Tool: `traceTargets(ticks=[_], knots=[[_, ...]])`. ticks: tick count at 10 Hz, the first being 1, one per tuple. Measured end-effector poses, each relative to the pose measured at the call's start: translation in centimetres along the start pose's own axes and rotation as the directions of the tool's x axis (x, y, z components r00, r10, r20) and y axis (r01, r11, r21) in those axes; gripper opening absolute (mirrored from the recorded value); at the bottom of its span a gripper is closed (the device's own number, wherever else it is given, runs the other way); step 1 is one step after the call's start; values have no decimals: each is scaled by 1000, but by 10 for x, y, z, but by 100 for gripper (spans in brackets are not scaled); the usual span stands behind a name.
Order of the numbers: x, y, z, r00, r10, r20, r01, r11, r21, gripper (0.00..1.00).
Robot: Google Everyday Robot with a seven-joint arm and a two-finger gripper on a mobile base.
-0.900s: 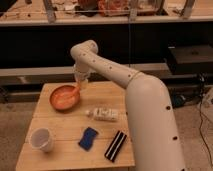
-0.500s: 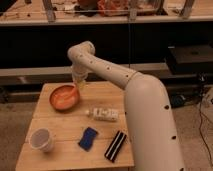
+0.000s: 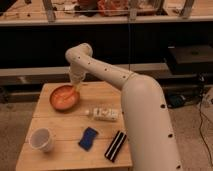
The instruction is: Place the pepper in the ceramic bowl
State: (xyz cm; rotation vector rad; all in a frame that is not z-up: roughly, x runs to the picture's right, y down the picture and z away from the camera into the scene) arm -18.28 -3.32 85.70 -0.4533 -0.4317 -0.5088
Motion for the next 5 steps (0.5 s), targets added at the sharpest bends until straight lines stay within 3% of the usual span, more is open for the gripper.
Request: traceTargets(ticks=[5], knots=[[-3, -4, 7, 1000, 3, 9, -3, 1000, 6, 0]])
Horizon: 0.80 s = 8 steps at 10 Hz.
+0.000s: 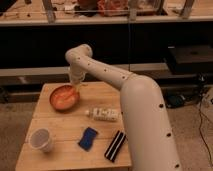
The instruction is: Place the pepper in the ceramic bowl
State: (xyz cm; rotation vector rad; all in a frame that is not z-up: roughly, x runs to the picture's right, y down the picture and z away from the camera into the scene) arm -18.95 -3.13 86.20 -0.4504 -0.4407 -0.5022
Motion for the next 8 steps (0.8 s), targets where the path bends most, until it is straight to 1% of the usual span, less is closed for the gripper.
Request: traceTargets(ticks=[8], knots=[[-5, -5, 9, 1000, -5, 8, 5, 1000, 4, 0]])
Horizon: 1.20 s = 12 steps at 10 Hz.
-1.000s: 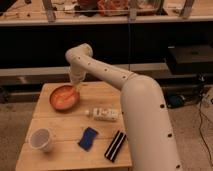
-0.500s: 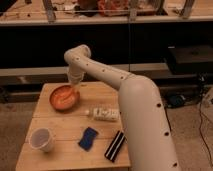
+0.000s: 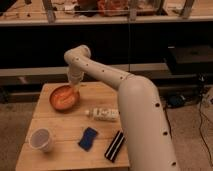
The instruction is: Place the pepper in the ceramic bowl
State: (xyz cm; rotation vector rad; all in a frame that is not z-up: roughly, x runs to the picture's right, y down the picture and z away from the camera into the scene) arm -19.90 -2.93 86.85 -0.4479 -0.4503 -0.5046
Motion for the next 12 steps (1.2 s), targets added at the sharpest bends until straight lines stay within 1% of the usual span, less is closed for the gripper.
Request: traceTargets(ticks=[12], knots=[[-2, -4, 7, 1000, -8, 3, 8, 1000, 1, 0]])
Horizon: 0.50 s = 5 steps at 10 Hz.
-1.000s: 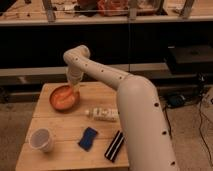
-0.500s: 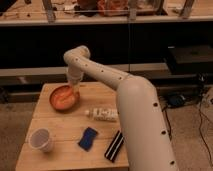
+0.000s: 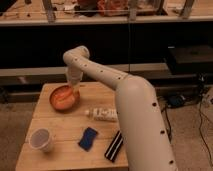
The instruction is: Place the pepper in the ceramic bowl
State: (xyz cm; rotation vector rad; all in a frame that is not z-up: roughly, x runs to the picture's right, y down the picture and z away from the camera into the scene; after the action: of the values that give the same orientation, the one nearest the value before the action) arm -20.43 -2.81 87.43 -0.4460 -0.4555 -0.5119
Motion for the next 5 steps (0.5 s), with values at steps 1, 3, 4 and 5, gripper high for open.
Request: traceTargets(ticks=[1, 3, 4, 5], knots=[[0, -1, 0, 1000, 0, 0, 0, 1000, 1, 0], [-1, -1, 1, 1000, -2, 1, 2, 1000, 1, 0], [-1, -1, 2, 1000, -3, 1, 3, 1000, 1, 0], [-2, -2, 2, 1000, -4, 2, 4, 1000, 2, 0]])
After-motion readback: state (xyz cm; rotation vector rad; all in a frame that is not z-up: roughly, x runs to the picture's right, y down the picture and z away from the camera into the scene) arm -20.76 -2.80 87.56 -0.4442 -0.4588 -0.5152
